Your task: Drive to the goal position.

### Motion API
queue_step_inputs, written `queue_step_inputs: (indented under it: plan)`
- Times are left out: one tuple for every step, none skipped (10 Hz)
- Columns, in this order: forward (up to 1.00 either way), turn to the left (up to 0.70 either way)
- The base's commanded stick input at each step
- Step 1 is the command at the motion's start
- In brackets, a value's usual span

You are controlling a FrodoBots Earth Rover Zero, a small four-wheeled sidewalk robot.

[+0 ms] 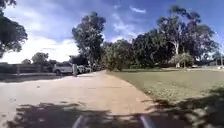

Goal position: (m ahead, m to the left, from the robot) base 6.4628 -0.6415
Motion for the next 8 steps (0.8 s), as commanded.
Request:
queue_step_inputs:
  plan:
    - [1.00,0.00]
    - [1.00,0.00]
    - [1.00,0.00]
    - [1.00,0.00]
    - [1.00,0.00]
    - [1.00,0.00]
    - [1.00,0.00]
    - [1.00,0.00]
